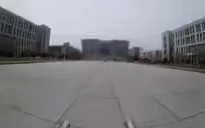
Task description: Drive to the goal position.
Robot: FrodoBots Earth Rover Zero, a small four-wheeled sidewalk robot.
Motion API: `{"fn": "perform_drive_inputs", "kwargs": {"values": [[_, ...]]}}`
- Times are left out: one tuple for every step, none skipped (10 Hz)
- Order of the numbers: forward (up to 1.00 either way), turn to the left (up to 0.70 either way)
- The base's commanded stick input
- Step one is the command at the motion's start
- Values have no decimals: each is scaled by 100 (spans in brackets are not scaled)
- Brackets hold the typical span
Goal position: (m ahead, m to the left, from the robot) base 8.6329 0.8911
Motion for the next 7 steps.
{"fn": "perform_drive_inputs", "kwargs": {"values": [[100, 7], [100, 5], [100, 0], [100, 0], [100, 0], [100, 0], [100, 0]]}}
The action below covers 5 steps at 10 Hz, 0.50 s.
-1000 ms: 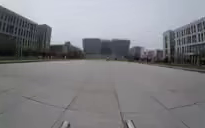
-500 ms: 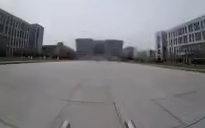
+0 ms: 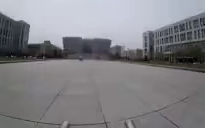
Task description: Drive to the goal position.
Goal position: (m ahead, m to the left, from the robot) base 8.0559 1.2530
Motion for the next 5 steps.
{"fn": "perform_drive_inputs", "kwargs": {"values": [[100, 0], [100, 0], [100, 0], [100, 0], [100, 0]]}}
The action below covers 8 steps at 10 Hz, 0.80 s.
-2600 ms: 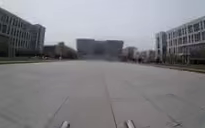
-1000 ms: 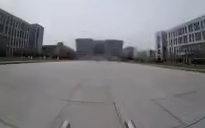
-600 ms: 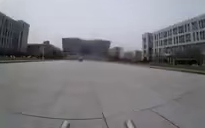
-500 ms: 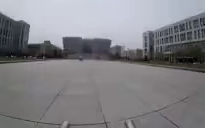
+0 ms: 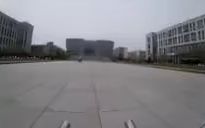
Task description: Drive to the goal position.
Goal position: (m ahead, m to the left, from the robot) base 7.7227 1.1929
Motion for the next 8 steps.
{"fn": "perform_drive_inputs", "kwargs": {"values": [[100, 0], [100, 0], [100, 0], [100, 0], [100, 0], [100, 0], [100, 0], [100, 0]]}}
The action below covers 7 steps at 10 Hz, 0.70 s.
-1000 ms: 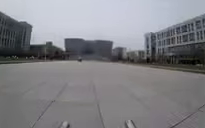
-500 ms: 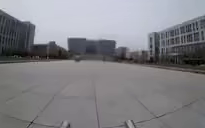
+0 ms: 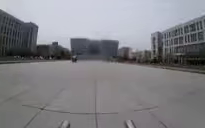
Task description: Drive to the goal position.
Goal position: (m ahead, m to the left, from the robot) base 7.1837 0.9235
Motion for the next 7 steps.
{"fn": "perform_drive_inputs", "kwargs": {"values": [[100, 0], [100, 0], [100, 0], [100, 0], [100, 0], [100, 0], [100, 0]]}}
